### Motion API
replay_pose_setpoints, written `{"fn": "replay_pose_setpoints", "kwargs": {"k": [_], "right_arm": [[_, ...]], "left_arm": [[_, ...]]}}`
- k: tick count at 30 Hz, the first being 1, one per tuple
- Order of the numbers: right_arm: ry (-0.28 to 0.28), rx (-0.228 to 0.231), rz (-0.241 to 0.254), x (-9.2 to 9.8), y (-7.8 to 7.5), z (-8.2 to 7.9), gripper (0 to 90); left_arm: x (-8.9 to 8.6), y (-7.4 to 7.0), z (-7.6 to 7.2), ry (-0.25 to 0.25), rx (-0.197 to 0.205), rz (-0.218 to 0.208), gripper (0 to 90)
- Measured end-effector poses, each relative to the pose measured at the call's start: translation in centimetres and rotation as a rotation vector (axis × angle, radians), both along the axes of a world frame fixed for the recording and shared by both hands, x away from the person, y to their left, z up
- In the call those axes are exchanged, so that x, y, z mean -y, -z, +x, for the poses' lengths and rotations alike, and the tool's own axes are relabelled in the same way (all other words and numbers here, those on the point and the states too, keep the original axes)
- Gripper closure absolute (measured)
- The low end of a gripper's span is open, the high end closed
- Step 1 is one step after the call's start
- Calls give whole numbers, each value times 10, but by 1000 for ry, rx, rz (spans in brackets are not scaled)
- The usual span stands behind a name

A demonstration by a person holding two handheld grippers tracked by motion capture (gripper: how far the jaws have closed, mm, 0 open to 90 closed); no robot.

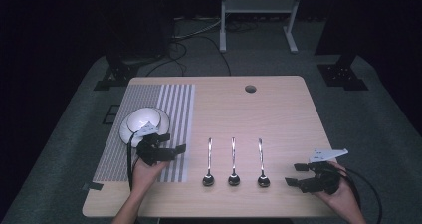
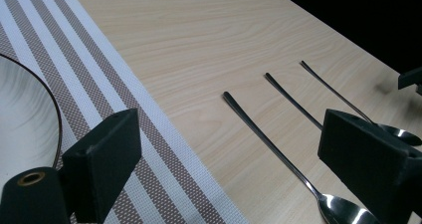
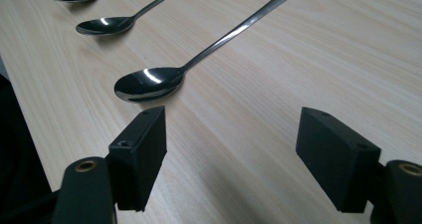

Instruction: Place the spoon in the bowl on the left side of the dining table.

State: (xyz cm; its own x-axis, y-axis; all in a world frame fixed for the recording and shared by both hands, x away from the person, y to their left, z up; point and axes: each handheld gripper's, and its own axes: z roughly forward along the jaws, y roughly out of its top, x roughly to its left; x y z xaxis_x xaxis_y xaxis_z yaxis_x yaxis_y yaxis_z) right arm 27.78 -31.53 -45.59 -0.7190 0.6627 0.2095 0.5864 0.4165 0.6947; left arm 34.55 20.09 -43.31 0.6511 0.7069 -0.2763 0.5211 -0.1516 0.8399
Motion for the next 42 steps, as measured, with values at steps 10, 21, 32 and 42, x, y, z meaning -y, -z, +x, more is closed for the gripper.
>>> {"fn": "replay_pose_setpoints", "kwargs": {"k": [10, 21, 32, 42], "right_arm": [[-70, 1, -63, -22, -10, 3, 269], [-195, 2, -151, -57, -24, 19, 272], [-331, 33, -265, -105, -41, 30, 318], [-427, 26, -318, -136, -46, 38, 369]], "left_arm": [[-1, -1, -1, 8, 4, 1, 89], [2, 1, 0, 19, -7, 7, 89], [1, 4, 2, 23, -25, 8, 89], [2, 5, 2, 30, -36, 11, 89]]}}
